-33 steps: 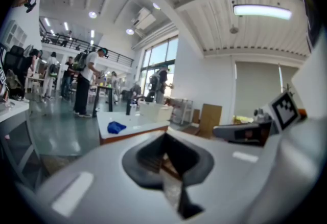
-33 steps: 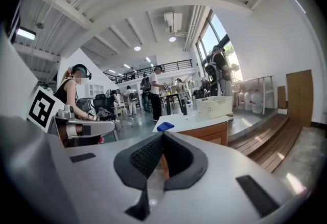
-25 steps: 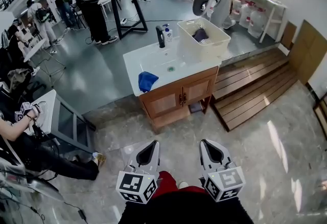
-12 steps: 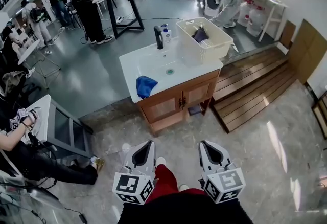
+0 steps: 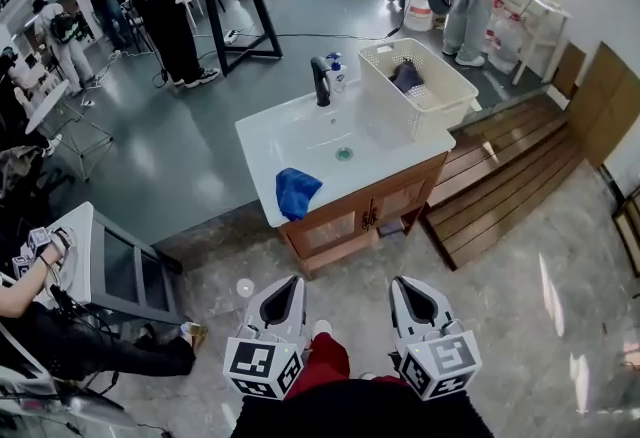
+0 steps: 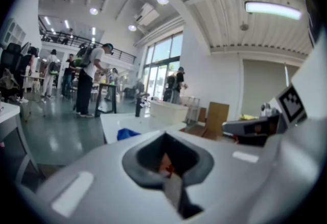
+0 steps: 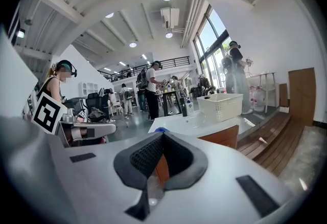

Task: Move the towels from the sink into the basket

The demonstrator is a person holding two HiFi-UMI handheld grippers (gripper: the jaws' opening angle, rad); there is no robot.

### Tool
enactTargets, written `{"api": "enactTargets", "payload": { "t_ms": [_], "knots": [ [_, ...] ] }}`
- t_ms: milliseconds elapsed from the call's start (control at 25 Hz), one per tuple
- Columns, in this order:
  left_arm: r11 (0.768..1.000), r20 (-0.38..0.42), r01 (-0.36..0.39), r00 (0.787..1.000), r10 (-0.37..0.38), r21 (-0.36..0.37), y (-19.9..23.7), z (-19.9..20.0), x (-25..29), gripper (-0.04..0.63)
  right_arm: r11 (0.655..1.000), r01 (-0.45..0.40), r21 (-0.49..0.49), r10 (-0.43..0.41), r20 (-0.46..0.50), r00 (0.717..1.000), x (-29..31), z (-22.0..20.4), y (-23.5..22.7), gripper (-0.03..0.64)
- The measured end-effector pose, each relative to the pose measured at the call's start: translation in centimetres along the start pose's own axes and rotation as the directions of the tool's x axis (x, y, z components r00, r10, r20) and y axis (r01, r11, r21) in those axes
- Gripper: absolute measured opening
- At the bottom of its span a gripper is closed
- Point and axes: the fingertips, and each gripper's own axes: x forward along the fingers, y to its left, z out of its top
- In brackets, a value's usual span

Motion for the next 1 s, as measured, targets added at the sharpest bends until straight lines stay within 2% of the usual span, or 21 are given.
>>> {"api": "enactTargets", "payload": {
  "t_ms": [480, 800, 1000],
  "knots": [
    [0.999, -0.064, 0.047, 0.997, -0.046, 0.025, 6.9, 1.6, 6.6, 0.006, 0.998, 0.064, 0.025, -0.064, -0.021, 0.998, 8.3, 2.2, -0.2, 0.008],
    [0.993, -0.102, 0.109, 0.989, -0.103, 0.052, 9.9, 2.1, 10.7, 0.008, 0.992, 0.122, 0.031, -0.12, -0.036, 0.992, 12.3, 2.7, -0.5, 0.008],
    [0.989, -0.138, 0.137, 0.982, -0.129, 0.05, 11.4, 1.7, 12.5, 0.032, 0.986, 0.16, 0.041, -0.158, -0.046, 0.986, 13.8, 2.7, -0.8, 0.008]
  ]
}}
